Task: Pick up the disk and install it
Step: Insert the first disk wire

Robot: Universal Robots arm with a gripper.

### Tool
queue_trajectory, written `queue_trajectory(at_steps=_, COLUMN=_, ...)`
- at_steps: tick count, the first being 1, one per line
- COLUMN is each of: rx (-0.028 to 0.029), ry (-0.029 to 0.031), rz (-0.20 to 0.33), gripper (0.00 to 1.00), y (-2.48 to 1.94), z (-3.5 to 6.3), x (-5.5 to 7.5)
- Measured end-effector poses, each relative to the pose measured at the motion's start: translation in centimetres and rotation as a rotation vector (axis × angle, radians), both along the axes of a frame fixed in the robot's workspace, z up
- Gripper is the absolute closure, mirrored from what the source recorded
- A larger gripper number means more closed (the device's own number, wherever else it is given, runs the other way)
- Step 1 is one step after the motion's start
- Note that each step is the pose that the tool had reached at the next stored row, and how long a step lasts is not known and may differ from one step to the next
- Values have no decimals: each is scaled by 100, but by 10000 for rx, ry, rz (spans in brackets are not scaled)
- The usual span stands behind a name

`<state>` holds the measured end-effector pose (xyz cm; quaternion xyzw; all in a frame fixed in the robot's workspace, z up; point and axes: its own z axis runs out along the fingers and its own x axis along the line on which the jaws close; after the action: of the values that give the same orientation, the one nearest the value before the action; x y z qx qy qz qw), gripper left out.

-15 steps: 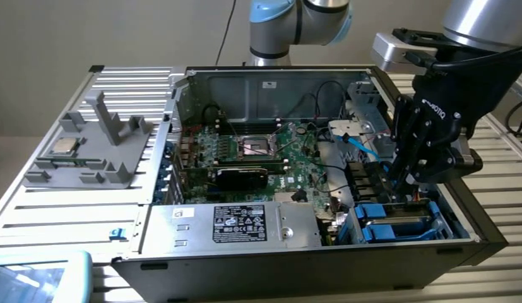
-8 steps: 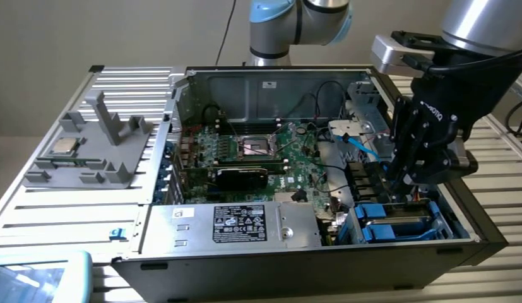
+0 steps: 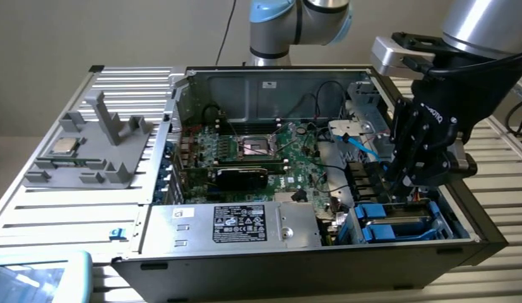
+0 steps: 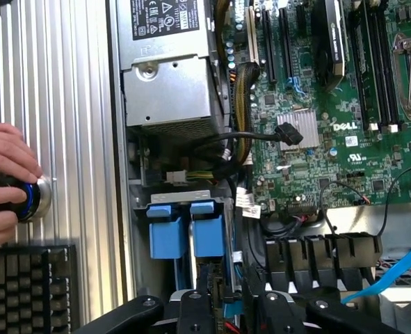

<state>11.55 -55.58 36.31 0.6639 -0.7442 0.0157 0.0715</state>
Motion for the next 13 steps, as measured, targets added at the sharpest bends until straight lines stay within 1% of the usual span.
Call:
queue_trajectory(at_steps=5, rx=15, ry=0, rz=-16, gripper=69, y=0, z=-15, x=0)
queue_trajectory(at_steps=6, rx=18, ry=0, rz=-19, gripper=72, y=0, z=-17, x=0)
queue_trajectory(at_steps=7, rx=21, ry=0, rz=-21, gripper=72, y=0, z=-18, x=0)
queue_trajectory(at_steps=8, rx=27, ry=0, rz=-23, gripper=78, y=0, z=-19, x=0)
queue_trajectory(at_steps=9, rx=33, ry=0, rz=-24, gripper=78, y=0, z=-20, x=0)
queue_trajectory(at_steps=10, rx=38, ry=0, rz=-24, gripper=84, y=0, z=-21, x=0)
queue_trajectory(at_steps=13, rx=40, ry=0, rz=-25, gripper=85, y=0, z=-20, x=0)
